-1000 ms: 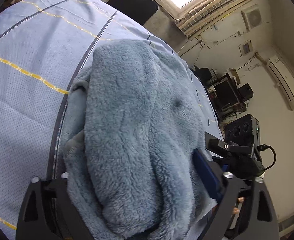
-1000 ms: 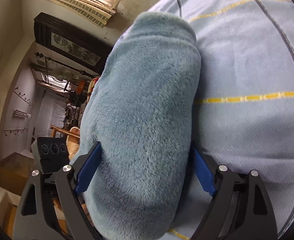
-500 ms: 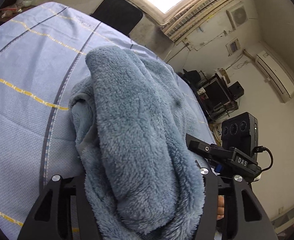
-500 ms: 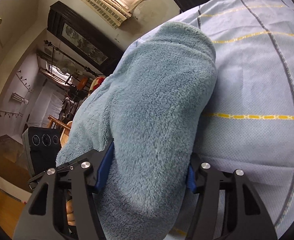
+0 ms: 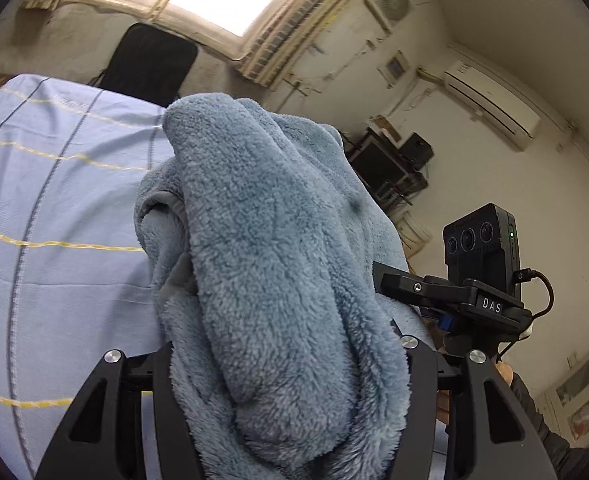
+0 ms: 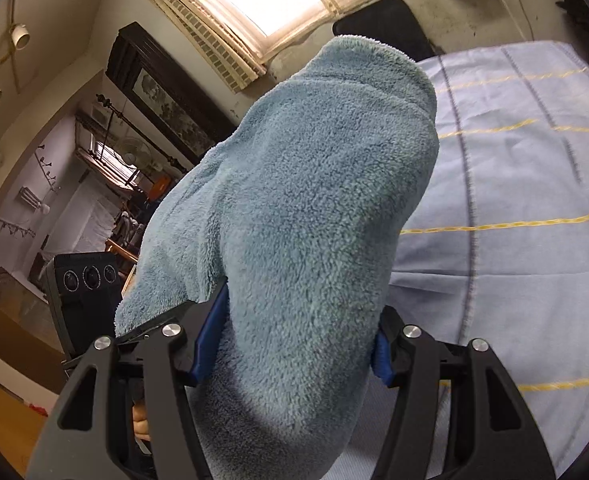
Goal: Fold large clothes
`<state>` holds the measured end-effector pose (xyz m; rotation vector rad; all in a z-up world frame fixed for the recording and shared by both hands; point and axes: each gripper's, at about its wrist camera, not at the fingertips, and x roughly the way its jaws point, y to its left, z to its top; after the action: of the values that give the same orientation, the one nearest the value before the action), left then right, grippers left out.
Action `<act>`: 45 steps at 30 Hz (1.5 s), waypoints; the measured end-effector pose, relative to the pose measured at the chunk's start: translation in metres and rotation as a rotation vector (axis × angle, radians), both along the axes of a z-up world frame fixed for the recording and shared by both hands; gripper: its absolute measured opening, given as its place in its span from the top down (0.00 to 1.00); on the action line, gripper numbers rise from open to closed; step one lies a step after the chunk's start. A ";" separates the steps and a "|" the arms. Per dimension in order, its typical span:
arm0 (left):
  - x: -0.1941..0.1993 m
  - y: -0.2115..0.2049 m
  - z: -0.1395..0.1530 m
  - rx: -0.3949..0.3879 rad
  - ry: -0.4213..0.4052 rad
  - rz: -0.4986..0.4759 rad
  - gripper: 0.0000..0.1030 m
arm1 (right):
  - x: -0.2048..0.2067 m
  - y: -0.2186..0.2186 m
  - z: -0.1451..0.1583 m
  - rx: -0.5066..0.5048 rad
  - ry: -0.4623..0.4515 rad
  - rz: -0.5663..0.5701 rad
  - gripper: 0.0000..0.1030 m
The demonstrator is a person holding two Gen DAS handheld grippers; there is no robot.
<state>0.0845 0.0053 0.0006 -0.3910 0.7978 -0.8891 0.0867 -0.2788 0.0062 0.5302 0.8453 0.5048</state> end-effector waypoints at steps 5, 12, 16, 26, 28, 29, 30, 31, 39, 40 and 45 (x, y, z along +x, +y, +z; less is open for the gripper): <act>-0.028 -0.038 0.017 0.003 -0.034 -0.066 0.45 | -0.044 -0.032 0.024 -0.019 -0.034 -0.040 0.43; -0.072 -0.105 0.031 0.043 -0.068 -0.153 0.45 | -0.110 -0.093 0.031 -0.017 -0.056 -0.112 0.43; -0.093 -0.143 0.025 0.065 -0.069 -0.207 0.45 | -0.144 -0.126 0.028 -0.036 -0.061 -0.158 0.43; -0.114 -0.231 -0.014 0.139 -0.033 -0.313 0.45 | -0.192 -0.197 -0.013 -0.014 -0.025 -0.269 0.43; -0.111 -0.246 -0.022 0.168 -0.027 -0.326 0.44 | -0.195 -0.206 -0.024 -0.010 -0.013 -0.278 0.43; -0.109 -0.252 -0.029 0.183 -0.018 -0.333 0.44 | -0.195 -0.210 -0.031 -0.011 -0.003 -0.281 0.43; -0.109 -0.256 -0.033 0.194 -0.008 -0.337 0.44 | -0.196 -0.213 -0.037 -0.014 0.004 -0.283 0.43; -0.106 -0.261 -0.042 0.210 0.008 -0.343 0.44 | -0.196 -0.217 -0.047 -0.017 0.019 -0.286 0.43; -0.074 -0.297 -0.096 0.437 0.156 -0.405 0.38 | -0.180 -0.234 -0.128 0.068 0.171 -0.273 0.38; -0.073 -0.298 -0.096 0.443 0.149 -0.411 0.37 | -0.180 -0.238 -0.133 0.103 0.180 -0.272 0.37; -0.054 -0.297 -0.112 0.405 0.221 -0.430 0.29 | -0.183 -0.238 -0.137 0.119 0.175 -0.270 0.35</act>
<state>0.0305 -0.2920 -0.1110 0.0469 1.2685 -1.0616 -0.0959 -0.5166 -0.1311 0.7940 0.8972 0.2640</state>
